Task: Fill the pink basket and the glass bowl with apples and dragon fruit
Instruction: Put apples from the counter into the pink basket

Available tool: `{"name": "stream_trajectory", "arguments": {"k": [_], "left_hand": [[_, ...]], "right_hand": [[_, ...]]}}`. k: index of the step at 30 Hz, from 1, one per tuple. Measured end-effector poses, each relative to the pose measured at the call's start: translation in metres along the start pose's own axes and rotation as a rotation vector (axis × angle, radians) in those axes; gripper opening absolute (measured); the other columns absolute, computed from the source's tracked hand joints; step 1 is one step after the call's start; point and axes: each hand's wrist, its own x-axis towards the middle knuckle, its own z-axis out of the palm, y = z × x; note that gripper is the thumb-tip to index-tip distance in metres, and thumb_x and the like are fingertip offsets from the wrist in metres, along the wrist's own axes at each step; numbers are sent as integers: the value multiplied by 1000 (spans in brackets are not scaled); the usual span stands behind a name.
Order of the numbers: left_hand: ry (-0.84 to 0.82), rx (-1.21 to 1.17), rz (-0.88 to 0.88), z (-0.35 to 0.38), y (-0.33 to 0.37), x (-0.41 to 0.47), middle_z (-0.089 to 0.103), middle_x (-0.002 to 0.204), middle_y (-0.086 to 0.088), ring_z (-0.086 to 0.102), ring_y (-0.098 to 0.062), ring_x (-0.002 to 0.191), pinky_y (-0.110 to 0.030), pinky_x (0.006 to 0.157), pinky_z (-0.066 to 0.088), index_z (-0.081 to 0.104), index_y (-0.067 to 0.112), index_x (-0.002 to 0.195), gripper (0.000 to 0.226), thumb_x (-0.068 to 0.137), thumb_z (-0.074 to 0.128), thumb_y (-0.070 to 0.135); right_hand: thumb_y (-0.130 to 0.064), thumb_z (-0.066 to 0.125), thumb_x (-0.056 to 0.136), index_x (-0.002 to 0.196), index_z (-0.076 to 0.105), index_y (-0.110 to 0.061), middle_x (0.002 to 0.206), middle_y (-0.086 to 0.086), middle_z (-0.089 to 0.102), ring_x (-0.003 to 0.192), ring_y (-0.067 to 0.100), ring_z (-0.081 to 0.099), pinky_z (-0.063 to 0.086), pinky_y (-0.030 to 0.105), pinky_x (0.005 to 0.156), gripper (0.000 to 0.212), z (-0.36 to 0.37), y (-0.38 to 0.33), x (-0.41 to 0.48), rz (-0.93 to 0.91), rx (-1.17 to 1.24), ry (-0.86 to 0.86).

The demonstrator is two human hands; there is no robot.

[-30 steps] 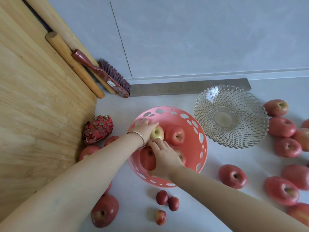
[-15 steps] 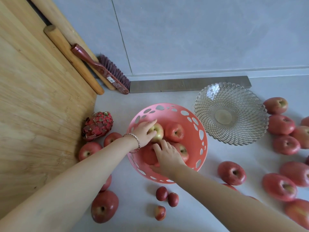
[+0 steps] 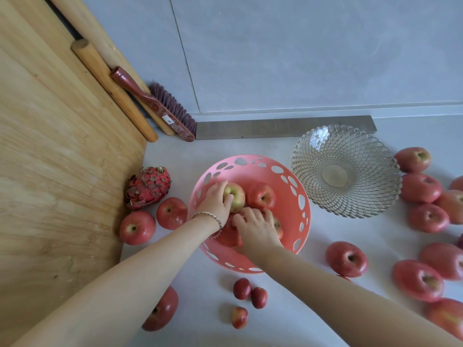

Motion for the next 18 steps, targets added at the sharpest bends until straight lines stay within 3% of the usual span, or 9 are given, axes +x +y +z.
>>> {"name": "stream_trajectory", "arguments": {"k": [2, 6, 8, 11, 18], "left_hand": [[-15, 68, -86, -1, 6, -5, 20, 152, -7, 11, -30, 142, -44, 116, 13, 21, 32, 142, 53, 93, 39, 38], [-89, 229, -85, -1, 9, -23, 34, 137, -13, 0, -35, 140, -40, 114, 10, 6, 46, 138, 82, 75, 58, 50], [-104, 222, -45, -5, 9, -29, 37, 130, -10, 9, -32, 139, -36, 111, 18, 4, 47, 138, 90, 70, 64, 47], [-128, 130, -29, -7, 11, -31, 37, 128, -10, 32, -24, 128, -30, 100, 28, 8, 43, 141, 94, 70, 70, 41], [-134, 70, -4, 4, 24, -41, 34, 130, -10, 38, -24, 125, -33, 102, 28, 5, 40, 143, 99, 71, 73, 38]], "right_hand": [[-41, 70, 71, 127, 41, -19, 129, 9, 40, 120, 31, 41, 32, 42, 102, 66, -9, 10, -2, 158, 76, -85], [-30, 65, 77, 134, 27, -9, 129, 16, 41, 121, 35, 45, 39, 37, 98, 71, -15, 34, -6, 418, 154, -256], [-30, 68, 75, 130, 29, -8, 127, 14, 48, 121, 33, 49, 40, 36, 96, 71, -12, 39, -6, 443, 188, -340], [-33, 75, 68, 122, 35, -11, 123, 11, 50, 117, 30, 49, 43, 35, 91, 71, -9, 39, -9, 443, 139, -292], [-27, 74, 74, 128, 32, -10, 126, 11, 48, 119, 28, 46, 43, 35, 93, 71, -8, 44, -25, 381, 44, -170]]}}
